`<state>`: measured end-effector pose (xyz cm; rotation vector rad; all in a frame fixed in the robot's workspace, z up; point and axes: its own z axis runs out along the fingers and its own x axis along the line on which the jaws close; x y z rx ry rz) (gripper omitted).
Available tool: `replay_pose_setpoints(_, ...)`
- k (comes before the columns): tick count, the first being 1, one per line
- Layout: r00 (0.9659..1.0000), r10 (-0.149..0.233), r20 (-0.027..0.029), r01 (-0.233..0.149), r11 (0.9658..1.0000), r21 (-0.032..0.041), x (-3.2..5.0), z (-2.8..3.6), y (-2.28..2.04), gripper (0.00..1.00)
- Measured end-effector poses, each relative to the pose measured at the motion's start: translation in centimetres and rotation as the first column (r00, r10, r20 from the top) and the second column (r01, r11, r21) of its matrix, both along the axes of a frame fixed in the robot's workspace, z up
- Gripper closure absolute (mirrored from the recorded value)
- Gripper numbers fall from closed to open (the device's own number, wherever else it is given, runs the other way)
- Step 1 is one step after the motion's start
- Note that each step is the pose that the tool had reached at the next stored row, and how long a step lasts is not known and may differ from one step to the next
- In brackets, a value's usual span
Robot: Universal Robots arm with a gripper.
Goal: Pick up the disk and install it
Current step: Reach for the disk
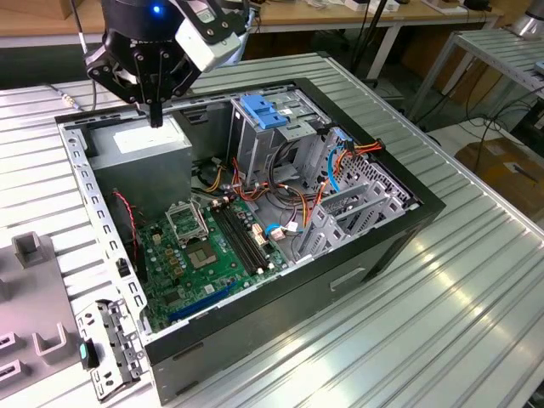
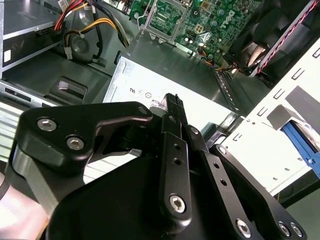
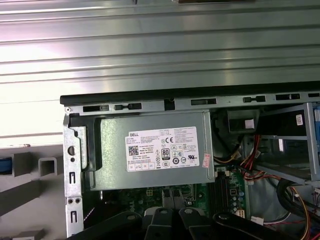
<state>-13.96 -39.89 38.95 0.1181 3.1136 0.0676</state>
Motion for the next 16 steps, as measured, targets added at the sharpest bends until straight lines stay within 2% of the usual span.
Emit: replay_pose_setpoints(16, 1.0, 0.0, -0.0004, 0.0, 1.0, 0.0, -0.59, -0.13, 0.0, 0.89)
